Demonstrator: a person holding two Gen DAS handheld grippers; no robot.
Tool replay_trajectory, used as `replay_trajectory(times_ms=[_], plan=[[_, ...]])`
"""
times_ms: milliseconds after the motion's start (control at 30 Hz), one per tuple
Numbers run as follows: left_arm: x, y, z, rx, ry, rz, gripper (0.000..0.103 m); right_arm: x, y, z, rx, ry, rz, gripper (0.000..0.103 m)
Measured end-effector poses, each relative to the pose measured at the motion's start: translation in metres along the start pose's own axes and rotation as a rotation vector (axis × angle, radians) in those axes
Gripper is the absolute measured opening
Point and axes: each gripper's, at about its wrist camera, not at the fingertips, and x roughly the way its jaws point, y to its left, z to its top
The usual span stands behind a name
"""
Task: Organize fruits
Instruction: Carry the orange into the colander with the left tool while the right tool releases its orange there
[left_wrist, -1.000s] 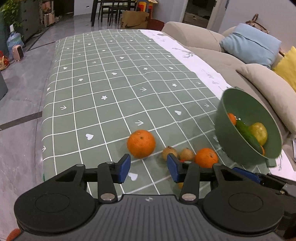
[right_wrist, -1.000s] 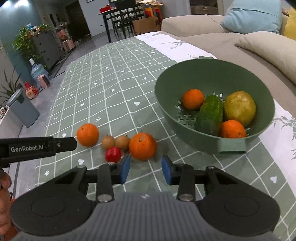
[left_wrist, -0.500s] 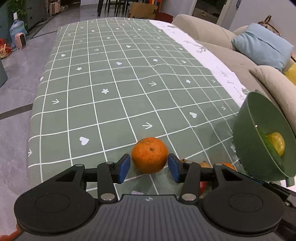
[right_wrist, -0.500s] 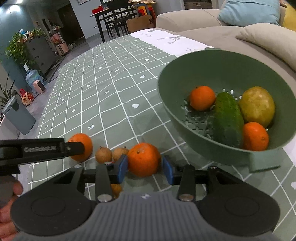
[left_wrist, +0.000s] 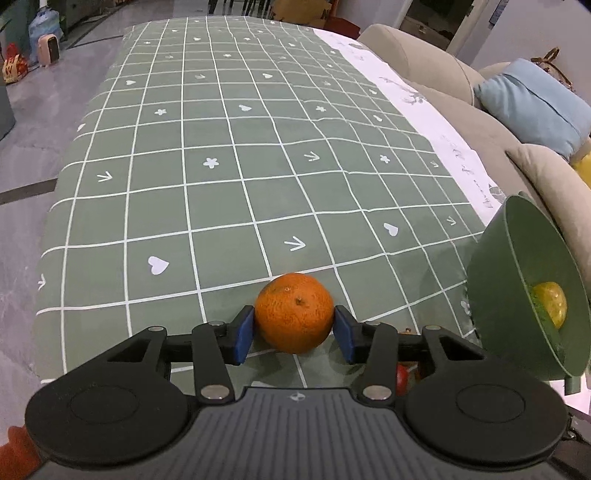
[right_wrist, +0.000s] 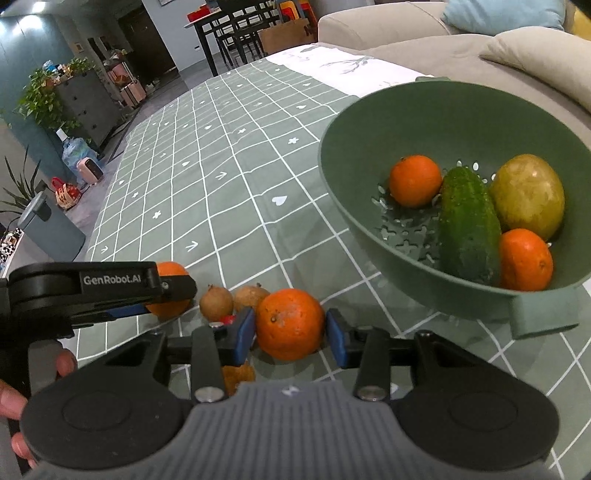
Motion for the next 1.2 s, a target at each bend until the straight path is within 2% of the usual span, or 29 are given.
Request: replay_trajectory(times_ms=[267, 467, 633, 900, 1200], plan=[[-0.041, -0.014, -0.002, 0.015, -0.037, -0.015, 0.051, -0.029, 0.005, 0.000, -0.054, -0.009, 0.031, 0.038], [-0.069, -0.042, -0.007, 0.084, -0.054, -0.041, 0.051, -0.067, 0.006, -0.001, -0.121, -0.047, 0.049, 0.038], [-0.085, -0.070, -0.010, 0.138, -0.065, -0.085, 0.051, -0.101, -0.005, -0.001, -0.121, -0.091, 0.047, 0.038], [-0.092, -0.119, -0.007, 0.251, -0.066, -0.133, 0.051, -0.139, -0.043, 0.012, -0.067, -0.160, -0.011, 0.038], [-0.069, -0.171, 0.000, 0.400, -0.031, -0.141, 0.051, -0.145, -0.089, 0.038, -0.097, -0.163, -0.079, 0.038]])
